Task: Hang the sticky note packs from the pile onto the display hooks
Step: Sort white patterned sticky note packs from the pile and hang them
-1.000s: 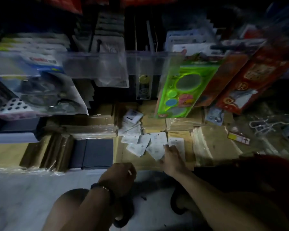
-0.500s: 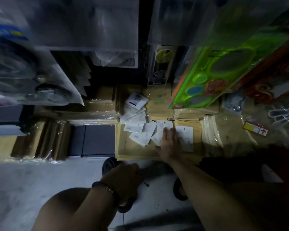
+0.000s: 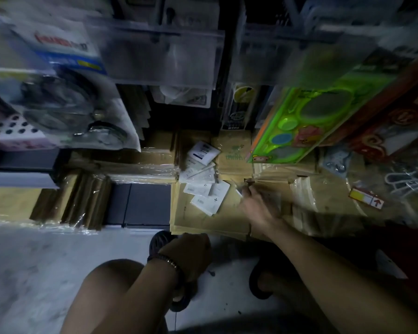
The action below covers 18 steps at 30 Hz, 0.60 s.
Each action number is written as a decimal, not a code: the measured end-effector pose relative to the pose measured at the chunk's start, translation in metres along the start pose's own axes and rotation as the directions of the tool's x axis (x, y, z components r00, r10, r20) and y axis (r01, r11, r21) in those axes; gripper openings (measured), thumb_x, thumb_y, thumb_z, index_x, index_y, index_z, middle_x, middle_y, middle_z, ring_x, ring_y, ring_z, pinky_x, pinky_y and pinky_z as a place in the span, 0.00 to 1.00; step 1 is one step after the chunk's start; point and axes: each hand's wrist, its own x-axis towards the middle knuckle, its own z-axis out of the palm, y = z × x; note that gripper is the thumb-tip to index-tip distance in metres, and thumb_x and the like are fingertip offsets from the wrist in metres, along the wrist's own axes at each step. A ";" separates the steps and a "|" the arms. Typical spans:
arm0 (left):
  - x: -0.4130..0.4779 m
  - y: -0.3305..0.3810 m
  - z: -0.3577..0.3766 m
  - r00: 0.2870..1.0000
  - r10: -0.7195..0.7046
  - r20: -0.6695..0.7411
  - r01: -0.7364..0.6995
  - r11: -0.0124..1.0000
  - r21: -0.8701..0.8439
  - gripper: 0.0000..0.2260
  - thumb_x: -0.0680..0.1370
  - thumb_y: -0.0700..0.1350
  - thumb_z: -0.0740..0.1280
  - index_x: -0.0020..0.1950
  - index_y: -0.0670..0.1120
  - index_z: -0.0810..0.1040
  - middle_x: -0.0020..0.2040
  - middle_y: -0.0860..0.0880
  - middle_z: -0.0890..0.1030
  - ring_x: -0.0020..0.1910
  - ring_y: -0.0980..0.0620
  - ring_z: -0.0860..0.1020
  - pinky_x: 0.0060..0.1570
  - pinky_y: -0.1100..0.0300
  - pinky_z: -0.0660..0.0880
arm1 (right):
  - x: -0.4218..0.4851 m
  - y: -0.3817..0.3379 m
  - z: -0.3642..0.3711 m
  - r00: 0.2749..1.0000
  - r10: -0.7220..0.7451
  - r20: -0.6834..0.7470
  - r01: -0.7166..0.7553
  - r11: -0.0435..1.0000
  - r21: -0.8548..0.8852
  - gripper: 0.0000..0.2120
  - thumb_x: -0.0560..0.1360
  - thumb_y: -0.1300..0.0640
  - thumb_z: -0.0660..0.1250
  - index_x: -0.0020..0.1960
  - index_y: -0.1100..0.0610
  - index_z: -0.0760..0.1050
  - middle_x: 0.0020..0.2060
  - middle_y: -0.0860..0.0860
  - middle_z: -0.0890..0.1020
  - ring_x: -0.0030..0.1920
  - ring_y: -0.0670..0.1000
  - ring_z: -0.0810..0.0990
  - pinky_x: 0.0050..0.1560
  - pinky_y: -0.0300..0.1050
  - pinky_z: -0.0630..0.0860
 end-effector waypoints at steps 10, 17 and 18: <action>-0.019 0.037 -0.009 0.994 0.091 -0.055 -0.106 0.871 -0.479 0.31 0.86 0.67 0.47 0.75 0.48 0.76 0.71 0.46 0.80 0.69 0.45 0.78 0.70 0.56 0.70 | -0.113 0.002 -0.126 0.936 0.346 0.068 -0.110 0.102 0.989 0.10 0.80 0.50 0.67 0.59 0.52 0.78 0.48 0.51 0.86 0.47 0.55 0.85 0.50 0.55 0.82; -0.006 0.047 0.019 0.968 0.036 -0.247 -0.218 0.610 -0.762 0.14 0.75 0.63 0.75 0.49 0.59 0.73 0.45 0.47 0.86 0.47 0.40 0.87 0.54 0.29 0.81 | -0.163 -0.015 -0.109 0.788 0.492 0.371 -0.084 -0.512 0.855 0.04 0.84 0.59 0.66 0.53 0.56 0.80 0.52 0.65 0.84 0.52 0.64 0.85 0.50 0.62 0.82; -0.004 0.049 0.021 0.966 0.024 -0.257 -0.228 0.551 -0.803 0.14 0.76 0.56 0.77 0.52 0.55 0.73 0.42 0.46 0.85 0.44 0.38 0.86 0.52 0.26 0.81 | -0.161 -0.016 -0.111 0.781 0.485 0.393 -0.087 -0.538 0.838 0.07 0.85 0.62 0.64 0.53 0.56 0.81 0.52 0.63 0.85 0.52 0.62 0.86 0.50 0.63 0.83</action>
